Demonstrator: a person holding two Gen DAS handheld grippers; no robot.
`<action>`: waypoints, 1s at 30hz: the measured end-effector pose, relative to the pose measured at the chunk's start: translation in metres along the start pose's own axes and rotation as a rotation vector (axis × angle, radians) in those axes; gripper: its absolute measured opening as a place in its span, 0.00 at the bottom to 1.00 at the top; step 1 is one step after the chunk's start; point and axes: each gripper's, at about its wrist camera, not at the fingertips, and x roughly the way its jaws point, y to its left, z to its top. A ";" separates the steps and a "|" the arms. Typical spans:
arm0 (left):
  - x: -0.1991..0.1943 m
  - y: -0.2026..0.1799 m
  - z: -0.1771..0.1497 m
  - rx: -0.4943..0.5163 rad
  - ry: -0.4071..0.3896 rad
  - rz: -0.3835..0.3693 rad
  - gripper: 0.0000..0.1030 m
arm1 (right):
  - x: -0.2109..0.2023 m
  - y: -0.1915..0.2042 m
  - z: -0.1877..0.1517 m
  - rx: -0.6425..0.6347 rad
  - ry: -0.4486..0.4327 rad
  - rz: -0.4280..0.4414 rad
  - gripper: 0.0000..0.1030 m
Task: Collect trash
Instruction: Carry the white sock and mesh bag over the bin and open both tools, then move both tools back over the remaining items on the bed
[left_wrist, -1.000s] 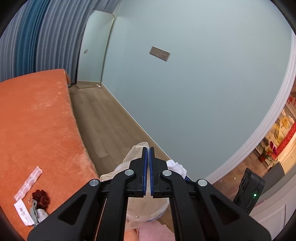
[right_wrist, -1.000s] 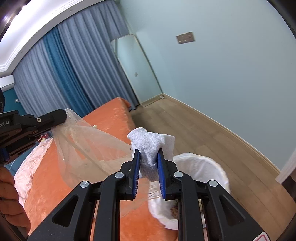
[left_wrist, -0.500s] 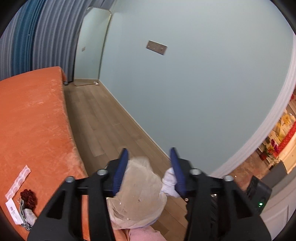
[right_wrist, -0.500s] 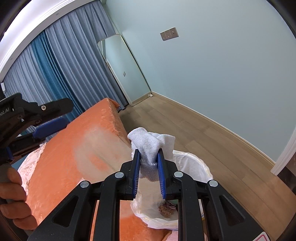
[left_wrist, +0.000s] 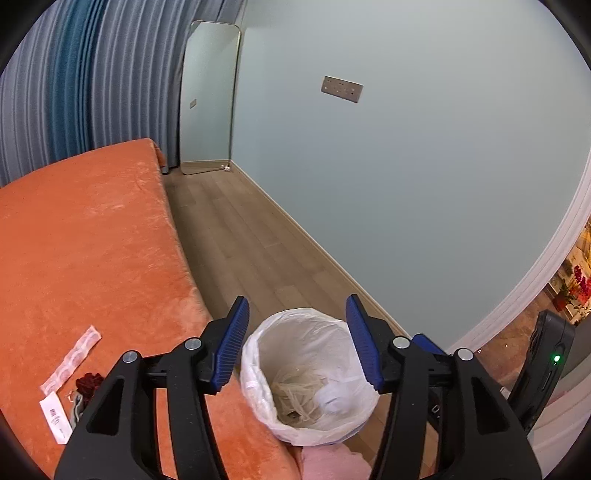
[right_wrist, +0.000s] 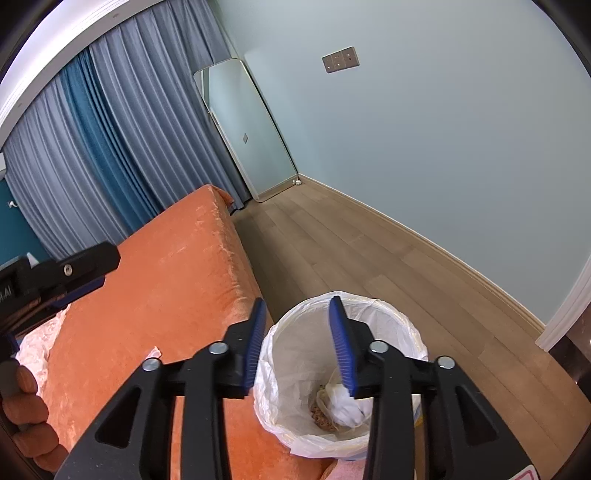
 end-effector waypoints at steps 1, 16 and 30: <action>-0.002 0.005 -0.002 -0.003 0.000 0.009 0.51 | 0.000 0.002 -0.001 -0.002 0.001 0.003 0.37; -0.036 0.075 -0.027 -0.125 -0.008 0.107 0.52 | -0.007 0.059 -0.017 -0.098 0.034 0.065 0.51; -0.065 0.151 -0.061 -0.243 -0.008 0.229 0.53 | 0.004 0.137 -0.055 -0.228 0.122 0.144 0.56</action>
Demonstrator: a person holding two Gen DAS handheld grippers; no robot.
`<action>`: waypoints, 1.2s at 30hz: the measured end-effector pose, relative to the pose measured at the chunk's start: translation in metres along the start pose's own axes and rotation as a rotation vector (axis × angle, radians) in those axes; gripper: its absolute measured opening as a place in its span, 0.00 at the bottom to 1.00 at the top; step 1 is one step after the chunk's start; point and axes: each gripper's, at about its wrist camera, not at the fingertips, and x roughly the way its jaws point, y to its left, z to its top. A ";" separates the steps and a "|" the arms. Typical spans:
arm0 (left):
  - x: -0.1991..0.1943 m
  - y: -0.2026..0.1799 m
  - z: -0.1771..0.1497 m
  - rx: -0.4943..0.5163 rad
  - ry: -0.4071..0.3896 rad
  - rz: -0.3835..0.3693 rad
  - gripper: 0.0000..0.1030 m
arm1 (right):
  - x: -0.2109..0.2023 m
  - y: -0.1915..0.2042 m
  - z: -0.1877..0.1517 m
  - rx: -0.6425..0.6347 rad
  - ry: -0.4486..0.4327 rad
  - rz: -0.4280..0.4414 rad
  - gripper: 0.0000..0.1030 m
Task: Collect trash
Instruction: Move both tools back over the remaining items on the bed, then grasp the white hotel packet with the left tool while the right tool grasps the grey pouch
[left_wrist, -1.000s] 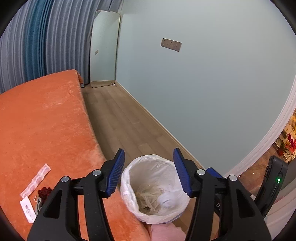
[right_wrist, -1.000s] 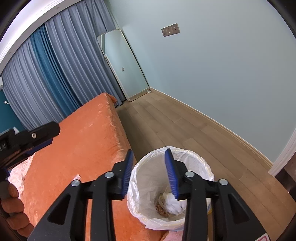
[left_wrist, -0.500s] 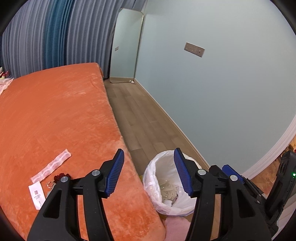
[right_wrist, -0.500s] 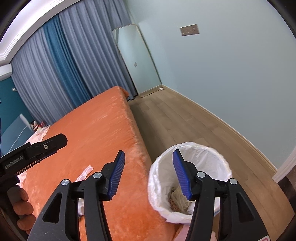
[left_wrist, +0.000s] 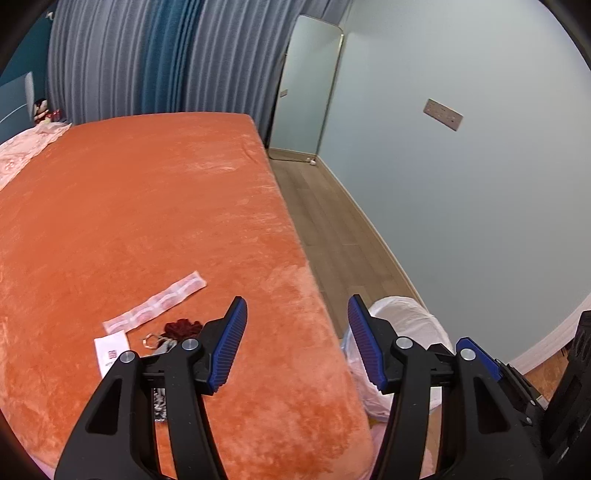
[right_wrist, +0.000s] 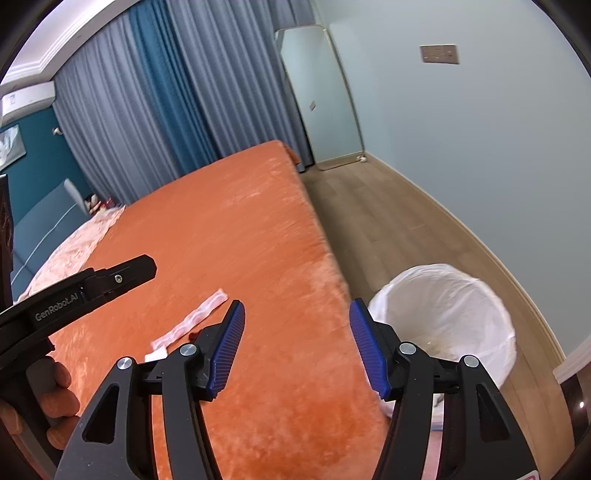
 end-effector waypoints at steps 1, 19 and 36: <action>0.000 0.007 -0.002 -0.008 0.003 0.009 0.54 | 0.003 0.004 -0.002 -0.006 0.009 0.006 0.56; 0.012 0.161 -0.047 -0.225 0.106 0.217 0.67 | 0.071 0.097 -0.050 -0.130 0.182 0.089 0.56; 0.070 0.264 -0.114 -0.454 0.329 0.229 0.72 | 0.161 0.168 -0.100 -0.237 0.365 0.119 0.56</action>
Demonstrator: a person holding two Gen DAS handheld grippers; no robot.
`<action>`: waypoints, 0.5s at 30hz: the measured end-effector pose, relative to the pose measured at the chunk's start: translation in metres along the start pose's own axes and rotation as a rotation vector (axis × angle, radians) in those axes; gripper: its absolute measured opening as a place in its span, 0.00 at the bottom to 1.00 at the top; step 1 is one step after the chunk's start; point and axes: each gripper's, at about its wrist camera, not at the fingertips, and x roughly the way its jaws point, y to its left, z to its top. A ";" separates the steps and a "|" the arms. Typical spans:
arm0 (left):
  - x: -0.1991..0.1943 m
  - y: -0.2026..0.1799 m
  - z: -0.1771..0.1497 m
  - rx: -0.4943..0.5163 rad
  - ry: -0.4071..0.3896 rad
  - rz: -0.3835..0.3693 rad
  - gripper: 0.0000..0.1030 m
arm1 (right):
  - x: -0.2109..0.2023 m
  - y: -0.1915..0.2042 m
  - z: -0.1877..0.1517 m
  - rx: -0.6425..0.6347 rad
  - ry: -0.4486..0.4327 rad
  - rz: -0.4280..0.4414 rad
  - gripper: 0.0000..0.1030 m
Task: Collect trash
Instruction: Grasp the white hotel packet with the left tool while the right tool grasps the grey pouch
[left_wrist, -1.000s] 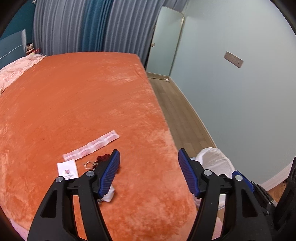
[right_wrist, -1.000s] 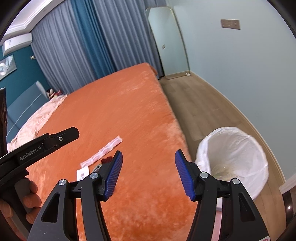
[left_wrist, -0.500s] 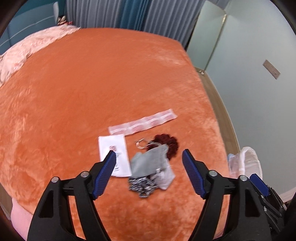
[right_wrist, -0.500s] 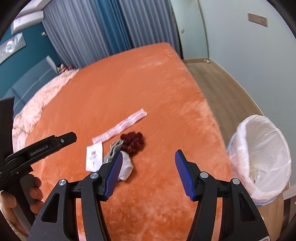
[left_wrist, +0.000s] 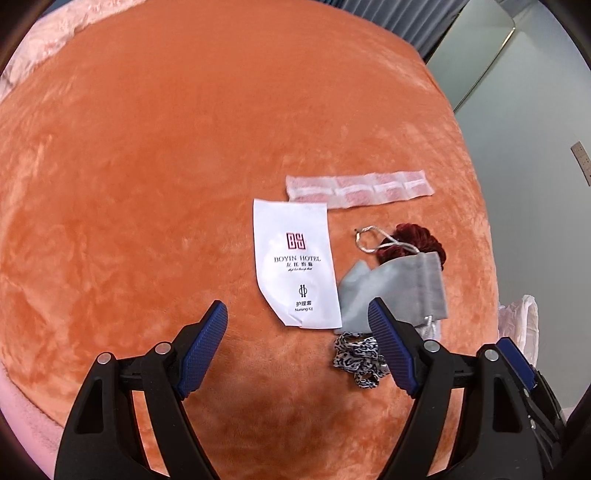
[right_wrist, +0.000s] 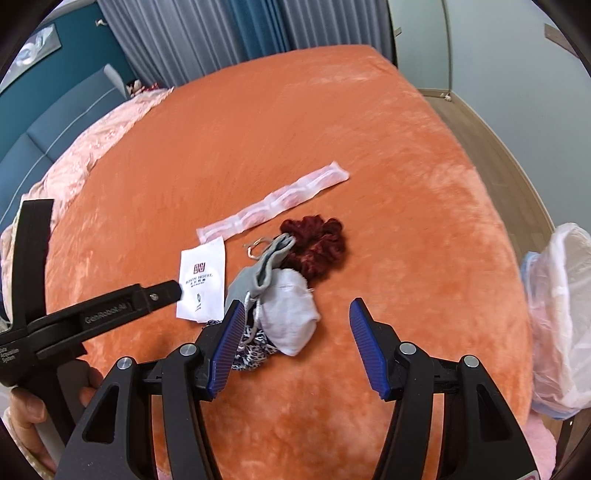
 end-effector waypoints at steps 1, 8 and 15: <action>0.006 0.001 0.000 -0.005 0.014 -0.006 0.71 | 0.004 0.001 0.000 -0.003 0.008 0.000 0.56; 0.040 0.002 0.009 -0.032 0.079 -0.029 0.54 | 0.022 0.019 0.011 -0.051 0.016 0.014 0.54; 0.058 0.004 0.015 -0.083 0.128 -0.048 0.37 | 0.044 0.031 0.017 -0.101 0.055 0.014 0.18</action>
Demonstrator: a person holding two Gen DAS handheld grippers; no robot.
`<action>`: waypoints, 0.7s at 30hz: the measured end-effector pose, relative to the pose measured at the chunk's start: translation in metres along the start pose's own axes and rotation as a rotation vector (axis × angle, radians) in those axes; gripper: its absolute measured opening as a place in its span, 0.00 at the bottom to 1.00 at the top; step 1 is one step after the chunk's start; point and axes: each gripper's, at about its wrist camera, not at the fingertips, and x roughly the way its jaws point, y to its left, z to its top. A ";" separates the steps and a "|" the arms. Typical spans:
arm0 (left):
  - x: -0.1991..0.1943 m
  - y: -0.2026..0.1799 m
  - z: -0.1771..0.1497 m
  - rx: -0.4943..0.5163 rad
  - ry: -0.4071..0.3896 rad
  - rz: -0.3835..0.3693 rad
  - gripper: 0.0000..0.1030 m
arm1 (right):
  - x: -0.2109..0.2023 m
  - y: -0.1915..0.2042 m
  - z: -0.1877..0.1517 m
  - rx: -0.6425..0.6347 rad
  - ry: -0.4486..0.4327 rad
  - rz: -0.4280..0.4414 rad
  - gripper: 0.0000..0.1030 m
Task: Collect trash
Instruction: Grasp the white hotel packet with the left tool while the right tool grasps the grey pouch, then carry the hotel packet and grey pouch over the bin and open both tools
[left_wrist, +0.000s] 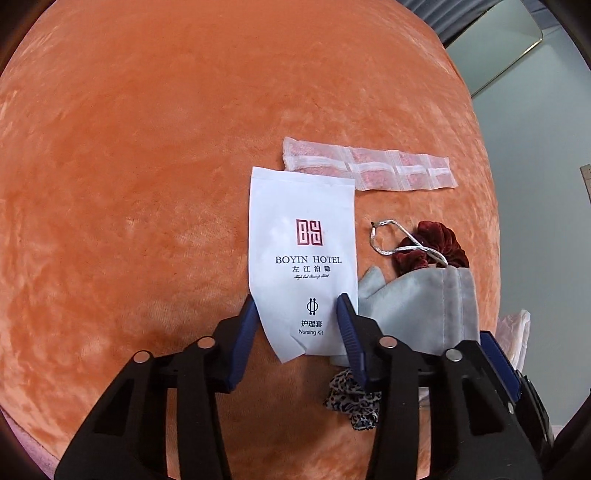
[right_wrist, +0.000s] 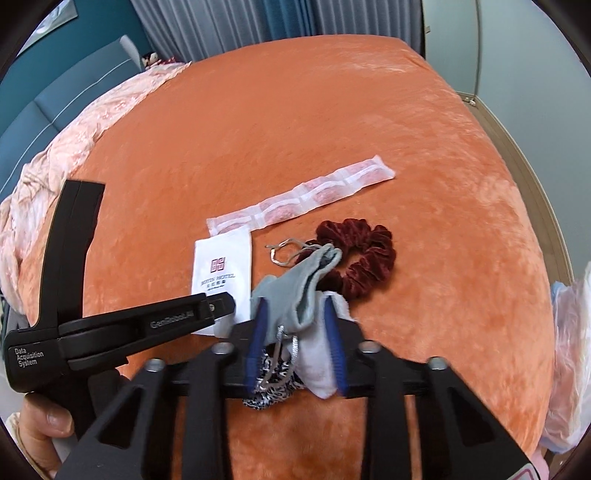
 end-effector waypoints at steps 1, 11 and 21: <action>0.000 -0.001 0.000 0.006 -0.003 0.005 0.34 | 0.002 0.001 -0.001 -0.006 0.006 0.002 0.10; -0.031 -0.014 0.004 0.073 -0.079 -0.010 0.03 | -0.042 -0.004 0.008 0.020 -0.083 0.059 0.03; -0.104 -0.074 -0.010 0.218 -0.198 -0.075 0.03 | -0.132 -0.041 0.023 0.097 -0.270 0.047 0.03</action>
